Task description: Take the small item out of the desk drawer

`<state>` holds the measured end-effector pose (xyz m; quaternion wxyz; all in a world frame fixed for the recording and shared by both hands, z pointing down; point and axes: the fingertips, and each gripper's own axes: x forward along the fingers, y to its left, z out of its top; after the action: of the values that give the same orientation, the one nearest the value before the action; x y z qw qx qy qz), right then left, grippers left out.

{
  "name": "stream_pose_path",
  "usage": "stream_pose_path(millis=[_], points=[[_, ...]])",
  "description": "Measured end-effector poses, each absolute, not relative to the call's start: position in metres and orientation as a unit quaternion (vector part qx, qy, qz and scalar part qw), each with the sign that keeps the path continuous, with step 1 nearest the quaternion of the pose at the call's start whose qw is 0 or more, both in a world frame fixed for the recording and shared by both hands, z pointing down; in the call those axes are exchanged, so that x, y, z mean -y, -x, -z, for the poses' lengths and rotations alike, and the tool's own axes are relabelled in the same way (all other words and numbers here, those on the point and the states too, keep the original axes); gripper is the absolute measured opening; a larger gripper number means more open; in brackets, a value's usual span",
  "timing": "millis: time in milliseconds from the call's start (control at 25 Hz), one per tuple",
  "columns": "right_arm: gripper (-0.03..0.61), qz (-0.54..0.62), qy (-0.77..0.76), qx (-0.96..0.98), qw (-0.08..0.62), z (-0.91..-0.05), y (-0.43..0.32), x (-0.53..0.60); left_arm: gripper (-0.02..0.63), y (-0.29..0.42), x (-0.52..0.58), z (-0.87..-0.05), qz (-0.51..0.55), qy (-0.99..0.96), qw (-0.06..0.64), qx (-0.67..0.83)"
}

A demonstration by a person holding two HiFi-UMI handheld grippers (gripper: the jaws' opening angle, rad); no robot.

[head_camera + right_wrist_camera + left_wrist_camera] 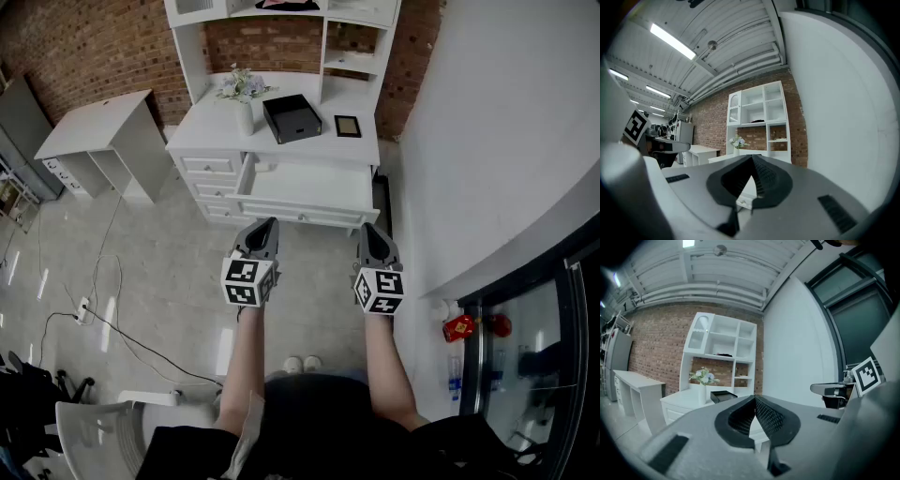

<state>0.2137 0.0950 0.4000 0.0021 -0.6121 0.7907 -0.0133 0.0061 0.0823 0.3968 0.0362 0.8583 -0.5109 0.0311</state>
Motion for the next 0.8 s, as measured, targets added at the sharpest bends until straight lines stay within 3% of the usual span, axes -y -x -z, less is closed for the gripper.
stream_pose_path(millis=[800], points=[[-0.003,0.023,0.610,-0.792,0.003,-0.407,-0.210,-0.099,0.009,-0.001,-0.089,-0.407,-0.039,-0.854,0.051,0.516]])
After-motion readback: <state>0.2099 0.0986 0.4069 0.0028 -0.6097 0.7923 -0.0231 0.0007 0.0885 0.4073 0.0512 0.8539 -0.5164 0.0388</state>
